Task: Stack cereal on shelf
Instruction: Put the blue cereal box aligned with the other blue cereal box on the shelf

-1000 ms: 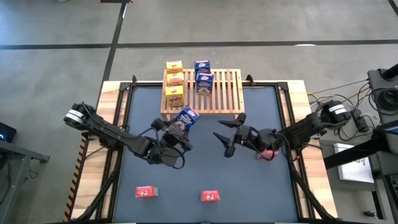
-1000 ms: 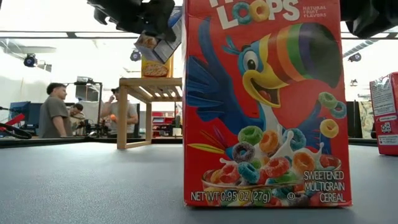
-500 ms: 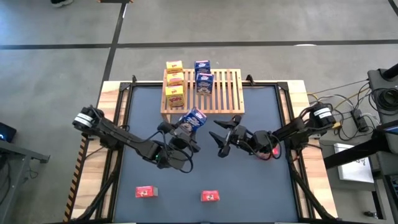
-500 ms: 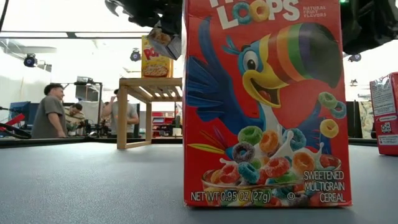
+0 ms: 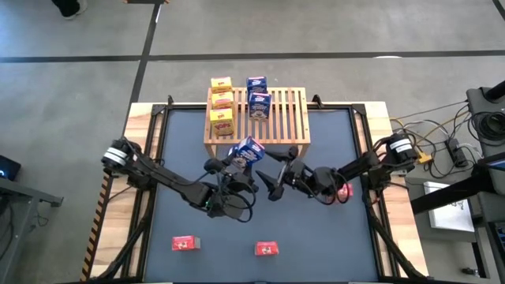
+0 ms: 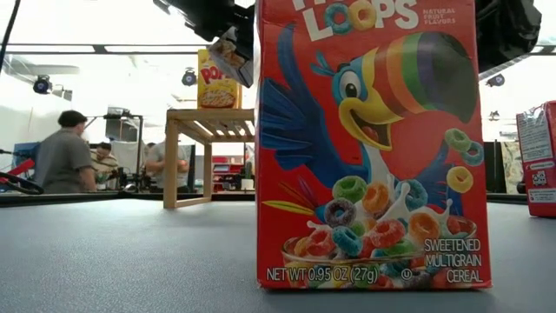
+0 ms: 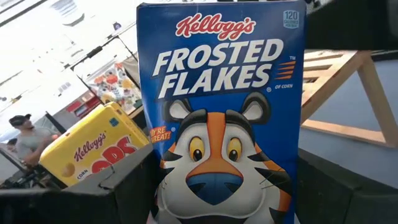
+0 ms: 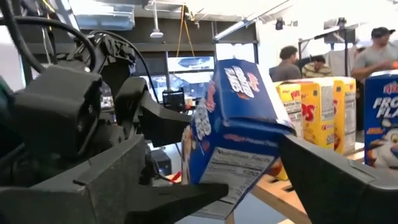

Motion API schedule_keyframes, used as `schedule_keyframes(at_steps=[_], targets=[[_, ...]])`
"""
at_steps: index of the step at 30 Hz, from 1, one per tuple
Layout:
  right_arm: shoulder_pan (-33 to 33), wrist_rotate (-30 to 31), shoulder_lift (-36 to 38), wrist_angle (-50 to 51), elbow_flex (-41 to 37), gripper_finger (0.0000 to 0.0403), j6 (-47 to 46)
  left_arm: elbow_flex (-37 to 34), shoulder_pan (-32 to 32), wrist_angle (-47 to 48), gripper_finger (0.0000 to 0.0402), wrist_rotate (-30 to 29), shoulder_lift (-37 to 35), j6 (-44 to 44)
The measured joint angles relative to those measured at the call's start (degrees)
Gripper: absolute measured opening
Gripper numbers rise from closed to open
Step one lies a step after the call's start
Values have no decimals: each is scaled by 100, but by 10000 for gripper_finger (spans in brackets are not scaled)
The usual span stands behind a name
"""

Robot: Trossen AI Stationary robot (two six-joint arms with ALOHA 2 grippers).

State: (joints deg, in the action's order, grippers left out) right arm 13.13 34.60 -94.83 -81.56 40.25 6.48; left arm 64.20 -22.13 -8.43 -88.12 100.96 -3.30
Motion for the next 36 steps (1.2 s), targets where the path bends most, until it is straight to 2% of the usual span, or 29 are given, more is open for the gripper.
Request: schedule_keyframes(at_steps=[12,19,24,36], targets=[[-156,-57,4,122,0,365,-431,-7,-20,-13,283,59,-47,107],[-345,-358,-25,123,0,365,-966,-9,-20,-118,283,223,-49,163],[-412,-430,-52,129,-2,363,-998,-11,-20,-122,283,223,-49,167],[-455,-656,-52,159,-2,286,-1110,-11,-18,-148,283,278,-49,213]])
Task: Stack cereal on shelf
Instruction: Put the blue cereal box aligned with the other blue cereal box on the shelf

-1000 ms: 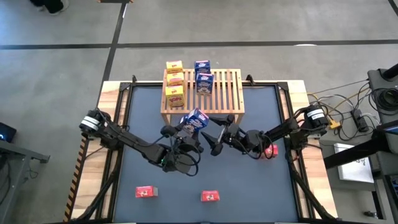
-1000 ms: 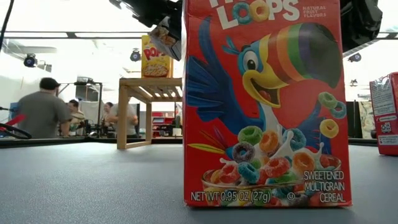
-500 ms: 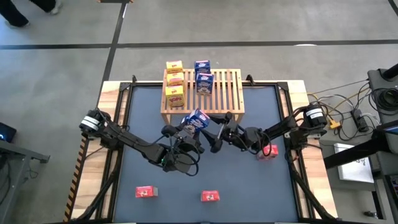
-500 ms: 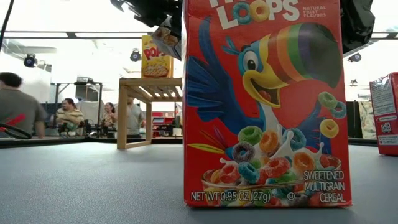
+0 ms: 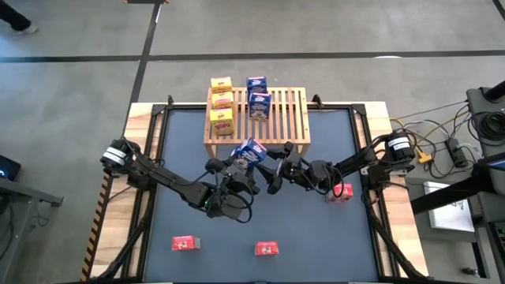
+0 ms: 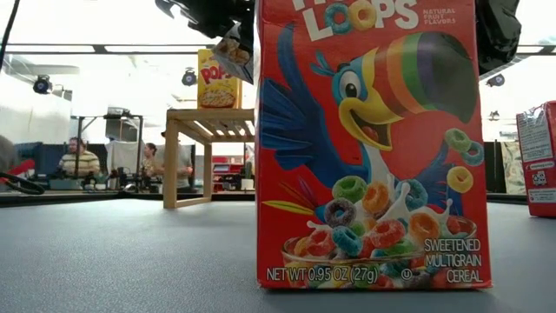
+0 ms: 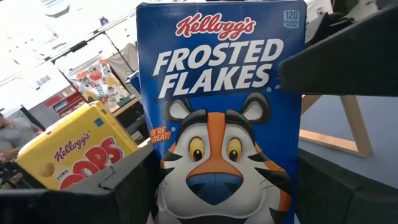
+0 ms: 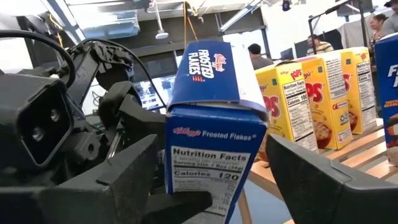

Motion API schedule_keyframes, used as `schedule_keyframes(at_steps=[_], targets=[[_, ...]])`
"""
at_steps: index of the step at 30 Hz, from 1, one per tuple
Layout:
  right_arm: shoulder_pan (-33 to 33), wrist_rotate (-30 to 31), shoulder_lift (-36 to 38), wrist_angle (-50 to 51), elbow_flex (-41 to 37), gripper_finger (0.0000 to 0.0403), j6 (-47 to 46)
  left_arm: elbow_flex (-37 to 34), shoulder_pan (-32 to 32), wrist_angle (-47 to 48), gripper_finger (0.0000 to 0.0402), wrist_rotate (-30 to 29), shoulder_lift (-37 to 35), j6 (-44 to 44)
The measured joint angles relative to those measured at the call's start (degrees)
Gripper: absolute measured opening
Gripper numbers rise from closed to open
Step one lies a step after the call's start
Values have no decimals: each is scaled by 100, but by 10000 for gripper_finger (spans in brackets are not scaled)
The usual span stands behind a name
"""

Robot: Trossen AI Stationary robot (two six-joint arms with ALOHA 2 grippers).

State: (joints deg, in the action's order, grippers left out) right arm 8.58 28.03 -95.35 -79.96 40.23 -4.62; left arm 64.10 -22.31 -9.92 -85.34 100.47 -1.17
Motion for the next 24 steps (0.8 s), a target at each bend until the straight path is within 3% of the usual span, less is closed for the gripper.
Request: schedule_keyframes(at_steps=[15,24], targets=[[0,-9,0,2,-2,206,11,-4,3,5,283,59,0,2],[2,2,0,-2,-9,195,89,-4,7,22,291,163,-11,-64]])
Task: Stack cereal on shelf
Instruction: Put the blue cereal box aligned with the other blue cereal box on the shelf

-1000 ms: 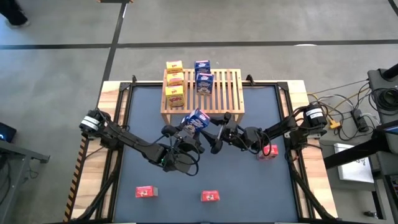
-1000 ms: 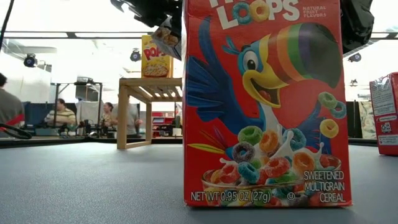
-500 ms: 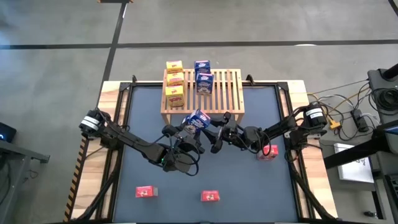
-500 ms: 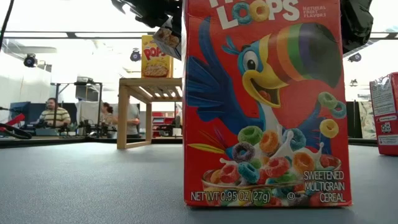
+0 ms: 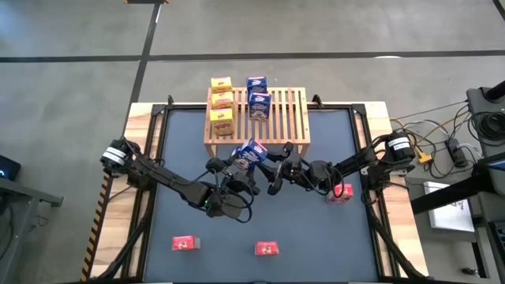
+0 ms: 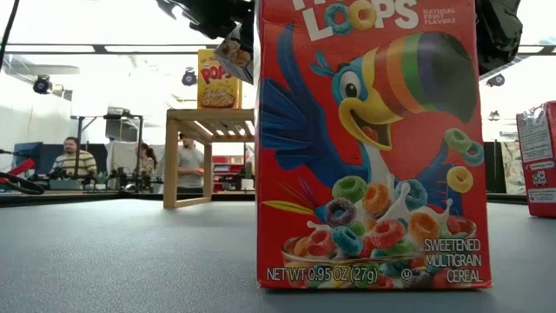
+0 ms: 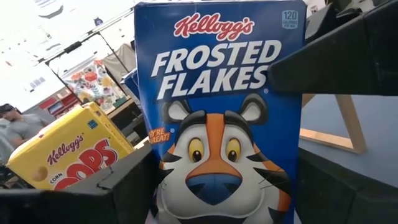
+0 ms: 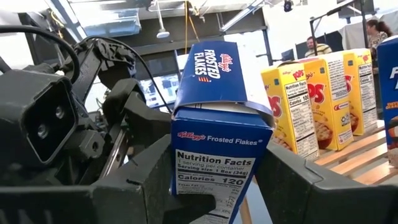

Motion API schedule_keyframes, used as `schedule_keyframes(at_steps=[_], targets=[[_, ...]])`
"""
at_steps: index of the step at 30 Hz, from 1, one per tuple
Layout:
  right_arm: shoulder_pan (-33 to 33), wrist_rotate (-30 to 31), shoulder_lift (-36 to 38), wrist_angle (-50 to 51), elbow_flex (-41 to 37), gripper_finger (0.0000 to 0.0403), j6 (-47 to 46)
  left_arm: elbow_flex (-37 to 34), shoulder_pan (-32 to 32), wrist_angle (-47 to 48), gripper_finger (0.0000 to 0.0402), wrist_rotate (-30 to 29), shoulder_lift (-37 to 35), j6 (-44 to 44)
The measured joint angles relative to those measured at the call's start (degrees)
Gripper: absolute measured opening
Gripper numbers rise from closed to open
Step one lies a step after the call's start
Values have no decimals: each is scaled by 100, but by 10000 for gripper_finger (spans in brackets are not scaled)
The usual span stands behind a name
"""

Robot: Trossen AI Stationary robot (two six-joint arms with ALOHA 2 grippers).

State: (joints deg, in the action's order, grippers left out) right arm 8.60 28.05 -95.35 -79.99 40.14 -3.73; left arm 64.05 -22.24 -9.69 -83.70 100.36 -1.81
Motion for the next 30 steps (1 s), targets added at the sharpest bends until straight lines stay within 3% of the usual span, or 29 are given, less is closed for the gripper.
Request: schedule_keyframes(at_steps=[16,30], targets=[[-50,-11,42,0,0,194,266,0,-44,74,379,72,-27,-89],[-85,85,515,528,0,194,874,0,-244,455,384,87,-264,5]])
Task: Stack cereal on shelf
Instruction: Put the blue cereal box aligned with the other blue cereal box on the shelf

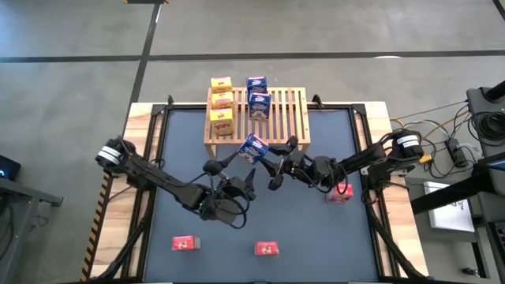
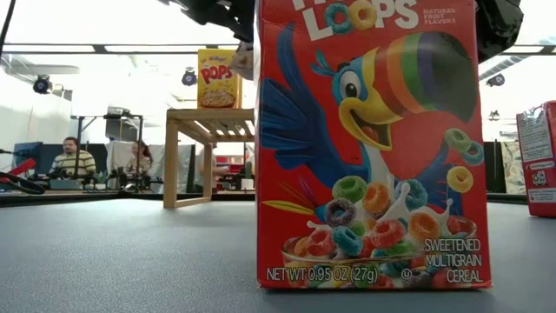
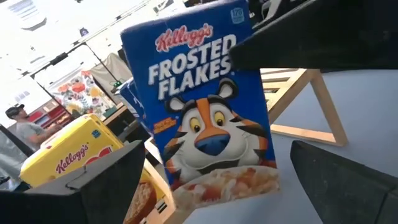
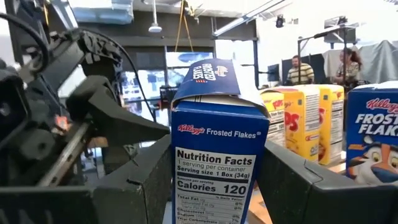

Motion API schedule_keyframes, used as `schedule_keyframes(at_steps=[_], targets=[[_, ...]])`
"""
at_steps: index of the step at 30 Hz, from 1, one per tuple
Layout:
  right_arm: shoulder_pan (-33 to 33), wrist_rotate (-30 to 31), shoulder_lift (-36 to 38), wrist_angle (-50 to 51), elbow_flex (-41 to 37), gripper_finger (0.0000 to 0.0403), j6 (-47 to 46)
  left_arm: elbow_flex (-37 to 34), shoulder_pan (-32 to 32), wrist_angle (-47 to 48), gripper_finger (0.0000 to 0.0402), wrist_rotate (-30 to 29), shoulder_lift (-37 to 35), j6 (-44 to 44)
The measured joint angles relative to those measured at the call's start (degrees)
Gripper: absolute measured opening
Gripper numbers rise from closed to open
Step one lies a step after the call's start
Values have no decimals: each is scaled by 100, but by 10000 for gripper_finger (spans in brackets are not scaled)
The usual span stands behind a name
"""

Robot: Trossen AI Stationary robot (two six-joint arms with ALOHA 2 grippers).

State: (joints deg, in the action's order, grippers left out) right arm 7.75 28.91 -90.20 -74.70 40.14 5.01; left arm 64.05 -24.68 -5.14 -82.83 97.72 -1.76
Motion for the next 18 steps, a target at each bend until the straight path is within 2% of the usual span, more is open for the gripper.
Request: schedule_keyframes(at_steps=[6,13,16,18], targets=[[7,-34,331,553,0,194,389,0,-66,392,384,13,-180,234],[7,-58,1225,1770,-2,194,1033,0,-348,1946,371,591,-792,1250],[-26,-418,1680,2348,-2,194,1156,-1,-481,2661,359,1013,-1151,1836],[-102,-866,1990,2773,-2,194,1156,-38,-551,2913,353,1233,-1355,2053]])
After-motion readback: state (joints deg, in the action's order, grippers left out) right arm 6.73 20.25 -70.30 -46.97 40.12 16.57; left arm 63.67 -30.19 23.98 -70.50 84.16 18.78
